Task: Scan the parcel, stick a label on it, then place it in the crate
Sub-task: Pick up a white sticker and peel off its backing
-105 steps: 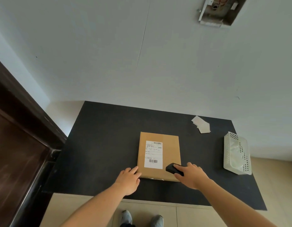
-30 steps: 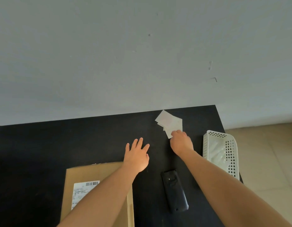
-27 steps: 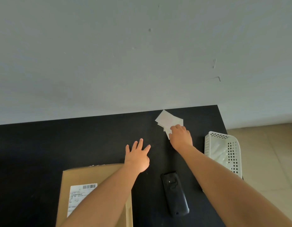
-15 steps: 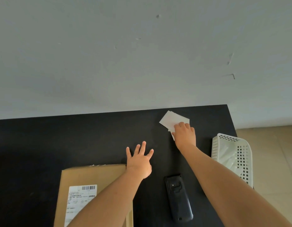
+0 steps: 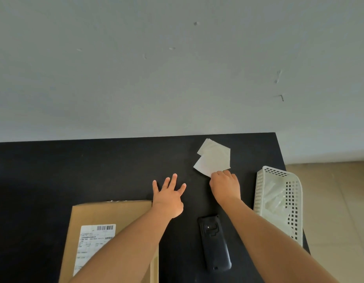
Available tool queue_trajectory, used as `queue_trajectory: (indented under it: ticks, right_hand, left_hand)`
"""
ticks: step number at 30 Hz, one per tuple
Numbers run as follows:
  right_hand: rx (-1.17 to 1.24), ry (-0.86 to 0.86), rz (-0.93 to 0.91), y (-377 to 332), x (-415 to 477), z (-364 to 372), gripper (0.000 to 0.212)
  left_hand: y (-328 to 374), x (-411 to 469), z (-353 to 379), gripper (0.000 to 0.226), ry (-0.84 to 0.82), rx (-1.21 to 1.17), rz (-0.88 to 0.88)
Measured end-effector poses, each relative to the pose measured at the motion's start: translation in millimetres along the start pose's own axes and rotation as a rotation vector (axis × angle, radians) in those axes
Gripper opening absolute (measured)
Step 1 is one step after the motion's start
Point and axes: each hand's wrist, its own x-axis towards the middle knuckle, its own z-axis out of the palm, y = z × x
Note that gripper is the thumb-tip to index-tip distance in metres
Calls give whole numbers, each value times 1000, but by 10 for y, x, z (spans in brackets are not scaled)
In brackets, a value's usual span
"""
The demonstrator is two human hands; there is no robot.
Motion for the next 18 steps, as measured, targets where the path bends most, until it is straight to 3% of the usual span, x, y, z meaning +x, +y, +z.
queue_trajectory:
  ticks: [5, 11, 18]
  right_hand:
    - [53, -34, 13, -41, -319, -17, 22]
    - [208, 21, 90, -56, -710, -307, 21]
    - [352, 105, 7, -312, -1253, -814, 16]
  left_hand:
    - [49, -133, -230, 56, -12, -66, -5]
    - [186, -566, -404, 32, 107, -752, -88]
    - [228, -1388, -462, 20, 176, -1276, -147]
